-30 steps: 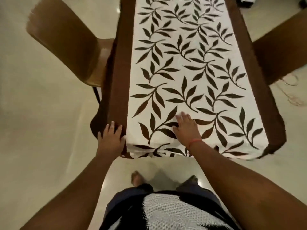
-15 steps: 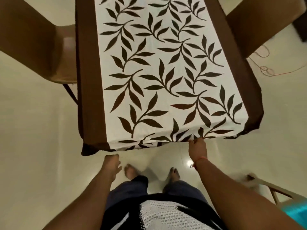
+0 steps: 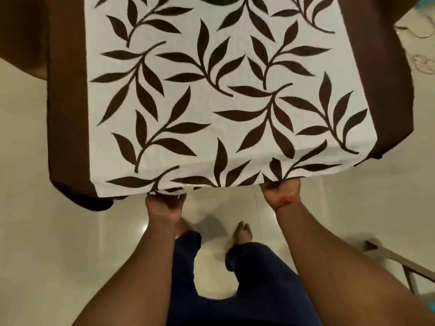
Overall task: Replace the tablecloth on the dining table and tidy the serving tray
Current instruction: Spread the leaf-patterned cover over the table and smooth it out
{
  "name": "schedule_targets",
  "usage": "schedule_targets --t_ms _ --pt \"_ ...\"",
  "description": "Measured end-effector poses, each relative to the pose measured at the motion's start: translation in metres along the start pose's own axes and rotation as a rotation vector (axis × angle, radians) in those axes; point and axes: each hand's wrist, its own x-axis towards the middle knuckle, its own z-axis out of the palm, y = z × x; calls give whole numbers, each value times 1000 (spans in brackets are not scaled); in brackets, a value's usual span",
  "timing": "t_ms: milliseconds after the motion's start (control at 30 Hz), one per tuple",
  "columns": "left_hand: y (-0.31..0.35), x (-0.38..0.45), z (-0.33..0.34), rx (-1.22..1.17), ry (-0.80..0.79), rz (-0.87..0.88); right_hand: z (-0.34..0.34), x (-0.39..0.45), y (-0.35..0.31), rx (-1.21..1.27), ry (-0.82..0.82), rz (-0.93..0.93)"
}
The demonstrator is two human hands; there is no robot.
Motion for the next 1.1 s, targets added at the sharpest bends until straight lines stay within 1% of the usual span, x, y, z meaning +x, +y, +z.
schedule_targets --t_ms 67,133,267,333,367,433,533,600,733,800,900,933,1000,1100 --pt "-8 -12 0 16 4 41 -3 -14 -2 -29 -76 63" --pt "-16 -24 -1 50 83 59 -11 -29 -4 -62 -146 135" --pt "-25 -47 -18 34 230 50 -30 -57 -15 -191 -366 289" --pt "-29 -59 -23 36 234 19 -40 -64 -21 -205 -382 338" --pt "-29 -65 -26 40 232 -4 -48 -66 -24 -219 -371 342" --pt "-29 -73 -32 68 259 -9 -57 -72 -30 -293 -291 332" --pt "-23 -71 -47 142 308 60 -62 -75 -34 -455 -155 308" --pt "-20 -71 -53 174 318 88 -57 -81 -33 -535 -134 306" --pt "-11 -82 -55 193 318 87 -38 -98 -22 -643 -164 340" --pt "-7 -87 -55 215 326 99 -35 -99 -21 -576 -146 289" --pt "-2 -91 -53 251 356 112 -38 -92 -33 -238 -48 116" --pt "1 -91 -53 261 361 114 -39 -90 -41 -163 -31 62" --pt "5 -90 -53 278 364 109 -38 -88 -56 -116 -43 -9" --pt "8 -90 -54 308 369 100 -35 -81 -72 -154 -34 -38"
